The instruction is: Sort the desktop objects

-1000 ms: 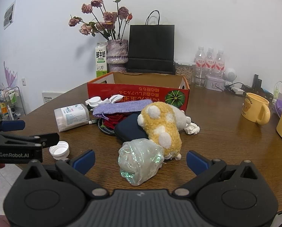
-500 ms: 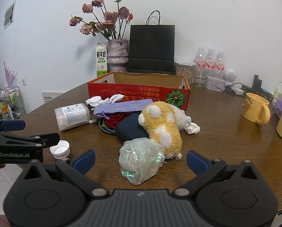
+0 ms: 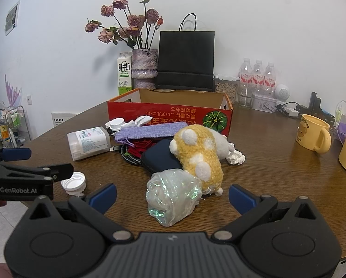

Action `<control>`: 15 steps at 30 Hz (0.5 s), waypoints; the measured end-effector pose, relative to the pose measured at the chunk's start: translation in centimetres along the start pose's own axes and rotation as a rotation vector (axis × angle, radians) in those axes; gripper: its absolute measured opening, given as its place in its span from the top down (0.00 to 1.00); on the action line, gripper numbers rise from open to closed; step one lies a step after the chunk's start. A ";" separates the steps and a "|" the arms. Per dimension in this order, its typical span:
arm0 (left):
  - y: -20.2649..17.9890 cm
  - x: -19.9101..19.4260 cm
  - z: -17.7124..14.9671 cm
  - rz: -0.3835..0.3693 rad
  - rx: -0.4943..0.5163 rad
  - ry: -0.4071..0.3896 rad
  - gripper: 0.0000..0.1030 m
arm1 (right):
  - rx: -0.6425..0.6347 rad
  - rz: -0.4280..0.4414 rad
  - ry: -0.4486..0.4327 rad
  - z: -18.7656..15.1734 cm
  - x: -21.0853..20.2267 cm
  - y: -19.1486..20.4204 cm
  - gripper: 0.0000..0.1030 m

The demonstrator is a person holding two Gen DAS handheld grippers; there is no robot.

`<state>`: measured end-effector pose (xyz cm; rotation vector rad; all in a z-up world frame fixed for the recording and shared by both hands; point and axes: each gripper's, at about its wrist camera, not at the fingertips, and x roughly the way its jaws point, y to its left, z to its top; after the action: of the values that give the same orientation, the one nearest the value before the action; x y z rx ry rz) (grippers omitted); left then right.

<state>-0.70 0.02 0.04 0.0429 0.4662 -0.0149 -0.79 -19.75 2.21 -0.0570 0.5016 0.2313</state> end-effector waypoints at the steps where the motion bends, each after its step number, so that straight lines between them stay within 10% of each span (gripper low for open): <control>1: 0.0 0.0 0.0 -0.001 0.000 0.000 0.00 | 0.000 0.000 0.000 0.0 0.0 0.0 0.00; 15: -0.1 -0.1 -0.3 -0.004 0.001 0.000 0.00 | -0.003 -0.001 -0.002 0.0 -0.1 0.0 0.00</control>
<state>-0.87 -0.06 -0.18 0.0433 0.4665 -0.0194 -0.88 -19.76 2.31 -0.0603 0.4997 0.2309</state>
